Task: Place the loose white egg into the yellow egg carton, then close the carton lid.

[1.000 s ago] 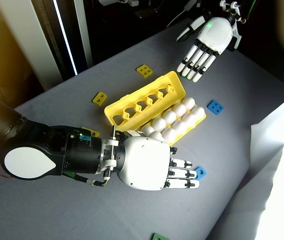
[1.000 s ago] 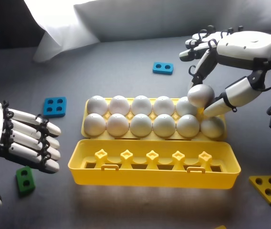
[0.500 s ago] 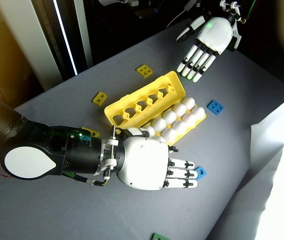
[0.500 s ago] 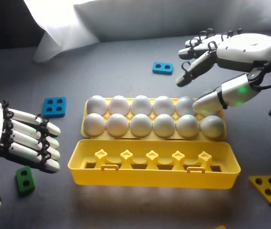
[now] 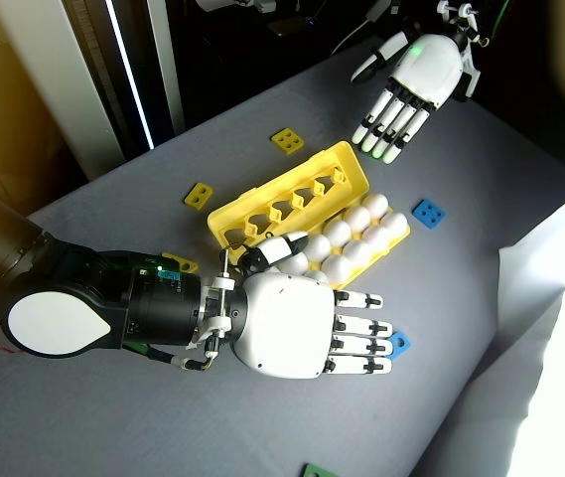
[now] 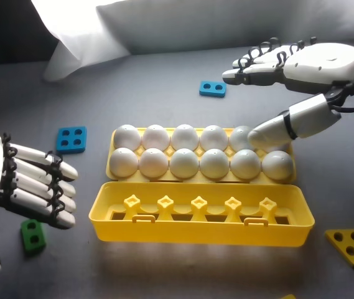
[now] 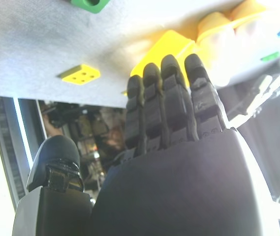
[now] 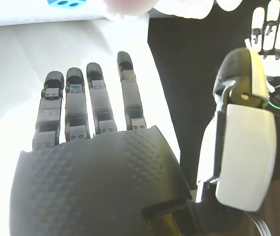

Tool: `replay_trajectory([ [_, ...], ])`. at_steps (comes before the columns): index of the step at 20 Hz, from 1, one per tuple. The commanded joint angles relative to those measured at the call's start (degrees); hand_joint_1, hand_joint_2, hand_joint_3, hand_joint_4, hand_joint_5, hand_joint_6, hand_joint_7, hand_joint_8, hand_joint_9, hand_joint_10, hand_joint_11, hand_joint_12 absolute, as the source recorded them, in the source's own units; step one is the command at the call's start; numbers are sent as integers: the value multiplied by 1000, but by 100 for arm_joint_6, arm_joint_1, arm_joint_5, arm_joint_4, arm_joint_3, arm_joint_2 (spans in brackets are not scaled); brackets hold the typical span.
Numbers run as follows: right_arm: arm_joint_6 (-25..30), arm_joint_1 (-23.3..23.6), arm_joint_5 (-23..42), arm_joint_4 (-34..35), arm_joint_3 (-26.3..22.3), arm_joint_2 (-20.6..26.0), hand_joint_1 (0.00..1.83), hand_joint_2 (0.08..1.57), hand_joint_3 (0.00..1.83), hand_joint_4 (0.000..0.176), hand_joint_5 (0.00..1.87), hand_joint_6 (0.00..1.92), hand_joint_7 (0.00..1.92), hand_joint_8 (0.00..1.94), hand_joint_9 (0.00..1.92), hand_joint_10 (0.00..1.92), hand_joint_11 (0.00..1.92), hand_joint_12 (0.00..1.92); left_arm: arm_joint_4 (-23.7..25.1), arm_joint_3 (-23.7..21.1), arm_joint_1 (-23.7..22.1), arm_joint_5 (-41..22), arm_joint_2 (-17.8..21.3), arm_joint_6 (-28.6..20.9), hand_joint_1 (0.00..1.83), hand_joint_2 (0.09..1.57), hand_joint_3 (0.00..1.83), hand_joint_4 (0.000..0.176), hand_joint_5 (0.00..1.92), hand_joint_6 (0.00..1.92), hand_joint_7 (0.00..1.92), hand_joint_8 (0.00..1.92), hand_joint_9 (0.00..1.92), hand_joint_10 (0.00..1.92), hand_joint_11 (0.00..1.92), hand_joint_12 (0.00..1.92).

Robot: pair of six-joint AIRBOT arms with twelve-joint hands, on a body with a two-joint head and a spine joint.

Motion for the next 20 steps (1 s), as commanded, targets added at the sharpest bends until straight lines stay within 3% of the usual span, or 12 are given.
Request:
replay_trajectory([
  [1,33,165,552,55,1,175,213,922,2,19,80,0,6,0,0,0,0,0,-351,24,28,-318,87,-30,0,1262,3,0,283,1,287,2,235,3,0,225],
  [3,417,404,669,-1050,-171,508,170,933,6,0,5,0,0,0,0,0,0,0,-292,-32,151,-321,72,-56,0,1259,0,0,309,2,305,2,250,1,0,244],
  [6,750,463,996,-1897,-616,1092,142,970,19,0,0,0,0,0,0,0,0,0,-237,-149,280,-320,88,-54,0,1261,0,0,286,5,283,8,223,9,10,161],
  [10,977,82,1023,-1959,-1204,1850,82,1034,10,0,0,0,0,0,0,0,0,0,-237,-318,422,-294,108,12,0,1256,0,0,265,5,278,7,228,8,6,170],
  [14,1119,-137,983,-1431,-1916,2562,26,1095,19,0,0,0,0,0,0,0,0,0,-237,-564,543,-141,133,108,0,1255,1,0,260,2,306,4,263,1,1,237],
  [20,857,23,543,-1418,-2542,2993,4,1128,20,0,0,0,0,0,0,0,0,0,-237,-846,570,104,147,196,0,1267,1,0,281,0,299,0,263,1,0,255],
])
